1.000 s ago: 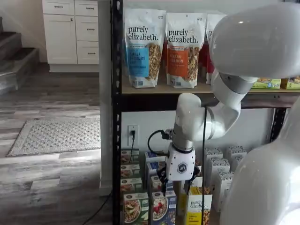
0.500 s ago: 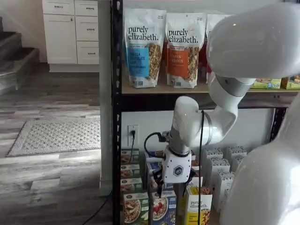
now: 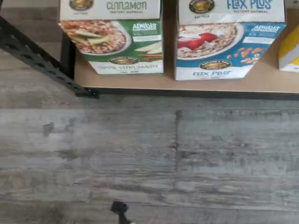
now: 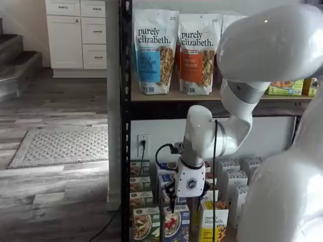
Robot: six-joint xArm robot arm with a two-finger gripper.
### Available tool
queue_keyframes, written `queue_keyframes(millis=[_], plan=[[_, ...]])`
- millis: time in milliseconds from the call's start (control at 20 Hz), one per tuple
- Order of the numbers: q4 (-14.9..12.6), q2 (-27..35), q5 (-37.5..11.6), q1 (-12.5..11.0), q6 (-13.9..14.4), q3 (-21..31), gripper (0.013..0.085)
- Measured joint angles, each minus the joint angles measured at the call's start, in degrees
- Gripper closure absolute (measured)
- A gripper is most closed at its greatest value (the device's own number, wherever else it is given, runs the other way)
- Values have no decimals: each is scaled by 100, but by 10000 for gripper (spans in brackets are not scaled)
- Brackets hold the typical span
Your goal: Pick up the blue and white box that is on the bottom shelf, the second box from the left
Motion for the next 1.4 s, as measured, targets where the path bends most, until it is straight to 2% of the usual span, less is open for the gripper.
queue_keyframes(millis=[200, 550, 650, 850, 1050, 1150, 1400], plan=[[-256, 251, -87, -107, 122, -116, 130], [-272, 933, -769, -398, -171, -321, 130], [-163, 1176, -906, -460, -344, -441, 130], [-167, 1578, -1055, -513, -400, -698, 130], [260, 1944, -1240, -480, -791, -948, 130], [383, 2109, -1262, -472, -902, -1094, 130], [95, 2504, -1197, -527, -670, -1492, 130]])
